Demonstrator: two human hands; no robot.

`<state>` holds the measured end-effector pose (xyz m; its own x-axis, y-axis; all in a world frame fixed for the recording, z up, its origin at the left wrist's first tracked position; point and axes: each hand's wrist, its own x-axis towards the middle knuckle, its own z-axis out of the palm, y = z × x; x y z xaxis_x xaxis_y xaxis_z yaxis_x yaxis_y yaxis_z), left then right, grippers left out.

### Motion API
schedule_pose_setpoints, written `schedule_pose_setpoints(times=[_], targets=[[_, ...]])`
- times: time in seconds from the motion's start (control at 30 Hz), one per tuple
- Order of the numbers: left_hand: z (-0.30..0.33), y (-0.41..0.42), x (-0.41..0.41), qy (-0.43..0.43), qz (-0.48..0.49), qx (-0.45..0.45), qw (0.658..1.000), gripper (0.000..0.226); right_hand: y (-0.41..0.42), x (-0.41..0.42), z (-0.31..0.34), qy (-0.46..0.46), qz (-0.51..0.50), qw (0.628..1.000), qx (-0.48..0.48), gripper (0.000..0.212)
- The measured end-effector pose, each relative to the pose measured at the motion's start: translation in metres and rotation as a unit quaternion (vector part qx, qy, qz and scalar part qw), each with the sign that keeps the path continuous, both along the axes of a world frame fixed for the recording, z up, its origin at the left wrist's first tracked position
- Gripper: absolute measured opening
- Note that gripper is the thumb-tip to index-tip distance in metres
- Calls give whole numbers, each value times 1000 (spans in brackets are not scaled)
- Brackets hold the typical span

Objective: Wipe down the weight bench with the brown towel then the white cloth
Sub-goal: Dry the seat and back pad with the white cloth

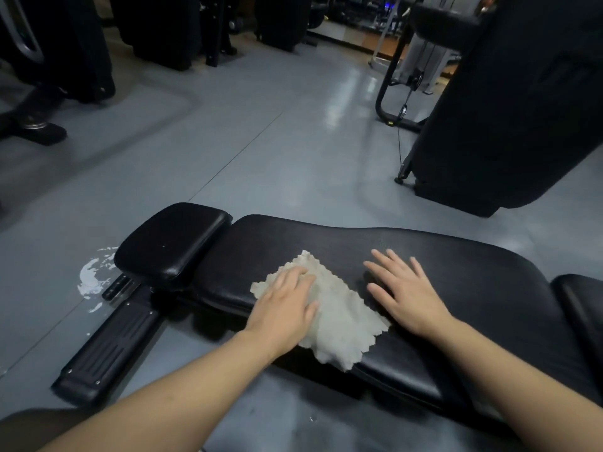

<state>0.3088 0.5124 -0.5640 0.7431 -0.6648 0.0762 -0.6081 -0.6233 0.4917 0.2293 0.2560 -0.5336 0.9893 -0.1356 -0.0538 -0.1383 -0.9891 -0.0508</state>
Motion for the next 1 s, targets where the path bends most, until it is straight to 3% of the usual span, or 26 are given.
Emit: schedule_pose_setpoints(times=[0.1, 0.3, 0.43, 0.53, 0.67, 1.0], targets=[[0, -22, -8, 49, 31, 34, 998, 59, -27, -21, -3, 41, -60, 997, -24, 96], [-11, -64, -23, 152, 106, 98, 978, 84, -22, -20, -10, 64, -58, 994, -62, 85], [-30, -74, -30, 106, 142, 101, 979, 99, -25, -21, -12, 64, -54, 994, -68, 85], [-34, -77, -25, 86, 145, 100, 981, 92, -25, -20, -13, 64, -53, 994, -72, 85], [-32, -74, -5, 70, 112, 100, 986, 82, -25, -19, -14, 70, -50, 994, -75, 86], [-43, -72, 56, 10, -2, 118, 993, 85, -26, -17, -15, 80, -43, 993, -82, 85]])
